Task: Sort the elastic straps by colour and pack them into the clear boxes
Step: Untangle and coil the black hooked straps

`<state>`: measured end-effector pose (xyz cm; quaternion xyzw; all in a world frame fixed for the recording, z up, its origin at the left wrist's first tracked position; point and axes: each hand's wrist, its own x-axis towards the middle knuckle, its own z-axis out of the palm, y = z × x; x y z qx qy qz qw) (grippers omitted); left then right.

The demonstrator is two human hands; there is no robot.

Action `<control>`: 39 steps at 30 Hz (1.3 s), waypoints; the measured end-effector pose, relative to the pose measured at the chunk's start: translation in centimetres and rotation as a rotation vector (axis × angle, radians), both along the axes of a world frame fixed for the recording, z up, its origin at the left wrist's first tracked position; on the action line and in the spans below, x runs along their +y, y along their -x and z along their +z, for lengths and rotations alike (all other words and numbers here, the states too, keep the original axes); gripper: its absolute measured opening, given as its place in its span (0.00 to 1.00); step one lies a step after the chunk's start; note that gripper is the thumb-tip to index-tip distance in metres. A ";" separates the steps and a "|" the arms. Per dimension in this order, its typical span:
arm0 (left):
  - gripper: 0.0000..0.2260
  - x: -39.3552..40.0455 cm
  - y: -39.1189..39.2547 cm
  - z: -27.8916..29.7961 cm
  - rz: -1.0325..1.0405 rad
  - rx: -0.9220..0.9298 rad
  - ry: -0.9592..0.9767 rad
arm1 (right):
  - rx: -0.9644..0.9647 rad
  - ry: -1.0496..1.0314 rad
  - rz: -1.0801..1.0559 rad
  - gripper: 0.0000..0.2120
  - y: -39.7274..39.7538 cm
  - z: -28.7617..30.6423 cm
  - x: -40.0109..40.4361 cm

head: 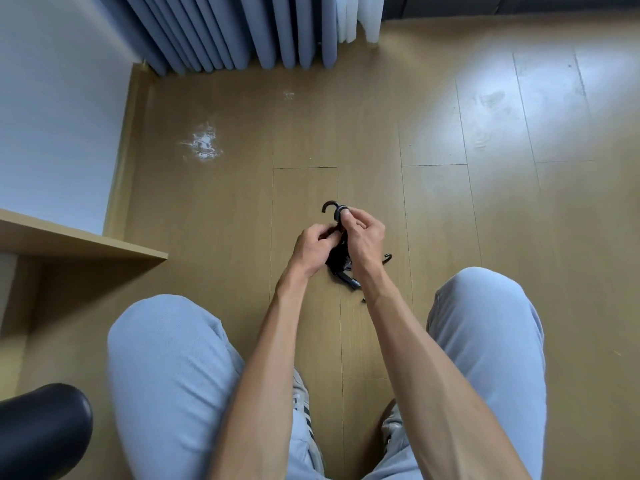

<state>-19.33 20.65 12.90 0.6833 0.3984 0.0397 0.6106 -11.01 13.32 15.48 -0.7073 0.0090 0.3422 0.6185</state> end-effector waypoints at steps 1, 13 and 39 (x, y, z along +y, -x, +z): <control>0.10 0.1 0.0 0.1 -0.052 0.017 -0.025 | -0.011 -0.009 -0.043 0.06 0.1 0.1 0.1; 0.07 1.8 0.0 2.5 0.253 -0.065 -0.043 | -0.328 0.153 0.176 0.08 0.2 1.1 0.2; 0.07 6.0 0.7 13.4 0.532 -0.342 -0.286 | -0.013 -0.154 0.670 0.11 0.9 5.9 0.4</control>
